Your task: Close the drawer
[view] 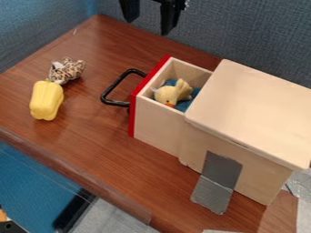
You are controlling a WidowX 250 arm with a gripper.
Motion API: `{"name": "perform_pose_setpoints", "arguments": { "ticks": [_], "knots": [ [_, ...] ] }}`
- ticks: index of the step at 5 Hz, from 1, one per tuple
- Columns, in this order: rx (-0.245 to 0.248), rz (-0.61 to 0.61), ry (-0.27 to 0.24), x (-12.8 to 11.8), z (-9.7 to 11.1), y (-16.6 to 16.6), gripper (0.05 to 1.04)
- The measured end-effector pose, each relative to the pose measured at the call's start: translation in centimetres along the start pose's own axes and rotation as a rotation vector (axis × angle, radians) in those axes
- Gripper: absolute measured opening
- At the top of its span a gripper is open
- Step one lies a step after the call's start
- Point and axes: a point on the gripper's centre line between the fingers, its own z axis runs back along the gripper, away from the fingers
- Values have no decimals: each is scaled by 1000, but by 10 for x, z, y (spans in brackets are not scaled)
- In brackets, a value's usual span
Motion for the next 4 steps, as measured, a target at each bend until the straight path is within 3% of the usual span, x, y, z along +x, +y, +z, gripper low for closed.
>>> {"name": "perform_pose_setpoints", "arguments": {
  "ticks": [1, 2, 4],
  "knots": [
    [-6, 0, 29, -2, -9, 0, 1001],
    [3, 33, 40, -6, -16, 21, 1001],
    [13, 136, 125, -17, -50, 67, 1001]
  ]
}}
